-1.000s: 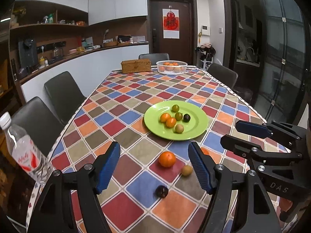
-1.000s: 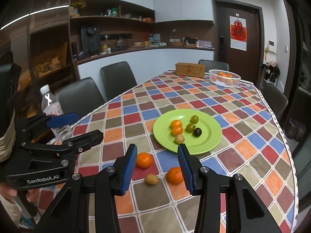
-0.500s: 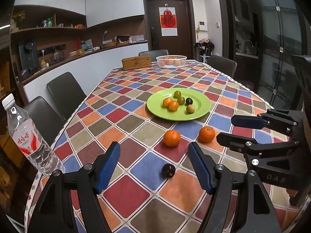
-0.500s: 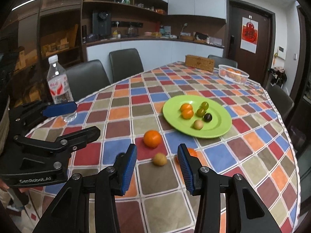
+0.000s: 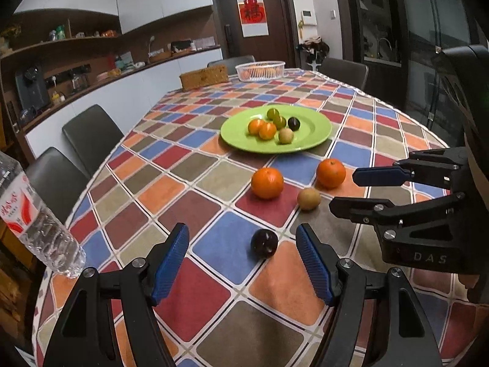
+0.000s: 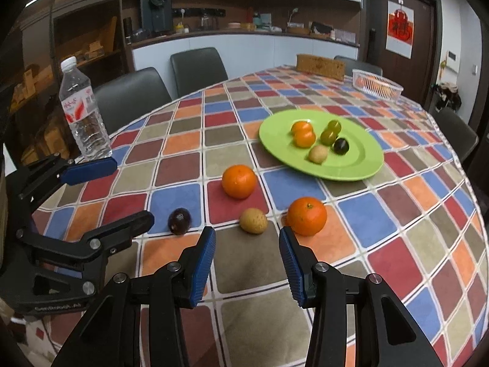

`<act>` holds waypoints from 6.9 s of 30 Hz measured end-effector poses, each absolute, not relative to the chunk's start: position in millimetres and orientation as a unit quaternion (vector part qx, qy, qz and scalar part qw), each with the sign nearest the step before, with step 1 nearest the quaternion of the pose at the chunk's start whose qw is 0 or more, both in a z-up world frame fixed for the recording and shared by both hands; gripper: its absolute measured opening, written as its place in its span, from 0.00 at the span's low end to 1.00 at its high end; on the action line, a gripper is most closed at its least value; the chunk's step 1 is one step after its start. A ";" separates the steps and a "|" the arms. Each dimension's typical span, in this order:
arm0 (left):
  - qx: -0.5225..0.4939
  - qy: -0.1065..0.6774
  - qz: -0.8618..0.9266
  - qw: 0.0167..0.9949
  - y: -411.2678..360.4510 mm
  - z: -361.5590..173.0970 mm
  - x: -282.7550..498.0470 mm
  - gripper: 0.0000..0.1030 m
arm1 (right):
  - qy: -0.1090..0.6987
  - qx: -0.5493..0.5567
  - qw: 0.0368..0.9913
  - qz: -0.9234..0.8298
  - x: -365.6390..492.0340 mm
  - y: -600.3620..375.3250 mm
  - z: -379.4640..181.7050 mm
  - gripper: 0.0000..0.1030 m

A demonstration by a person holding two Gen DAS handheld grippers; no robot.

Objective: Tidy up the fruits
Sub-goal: 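Move the left gripper to the dark plum while the right gripper approaches a brown fruit, then close the left gripper on the dark plum while the right gripper grasps the brown fruit, then carry the dark plum and the brown fruit over the lime-green plate, then open both grippers to drop the plum and brown fruit onto the plate, then move the left gripper to an orange while the right gripper approaches another orange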

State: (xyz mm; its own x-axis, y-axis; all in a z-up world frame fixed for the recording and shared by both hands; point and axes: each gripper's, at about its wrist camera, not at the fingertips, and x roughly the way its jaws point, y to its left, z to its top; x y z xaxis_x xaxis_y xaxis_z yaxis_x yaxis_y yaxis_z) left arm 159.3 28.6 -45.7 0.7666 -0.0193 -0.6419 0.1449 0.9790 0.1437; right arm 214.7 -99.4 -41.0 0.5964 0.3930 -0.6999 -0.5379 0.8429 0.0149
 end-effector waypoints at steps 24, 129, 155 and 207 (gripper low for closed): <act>0.073 0.414 -0.085 0.904 22.2 -82.6 198.7 0.37 | 0.403 -0.084 0.875 0.256 256.1 -83.6 -72.2 0.41; -0.004 0.375 -0.158 0.913 -8.2 19.0 404.2 0.24 | 0.357 -0.038 0.917 0.175 405.5 -131.5 35.6 0.29; 0.025 0.434 -0.153 0.887 -17.9 -14.2 443.1 0.28 | 0.436 -0.002 0.888 0.143 451.4 -148.1 -15.9 0.31; 0.081 0.291 -0.157 0.940 22.0 43.1 215.1 0.62 | 0.321 -0.039 0.931 0.170 237.8 -124.2 34.9 0.53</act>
State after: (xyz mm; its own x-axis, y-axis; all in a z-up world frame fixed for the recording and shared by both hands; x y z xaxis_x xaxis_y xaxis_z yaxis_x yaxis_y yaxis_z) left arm 215.1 22.0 43.1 0.7820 -0.2476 -0.5719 0.3421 0.9376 0.0618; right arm 237.8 -124.2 34.9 0.7364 0.2919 -0.6103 -0.3425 0.9389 0.0358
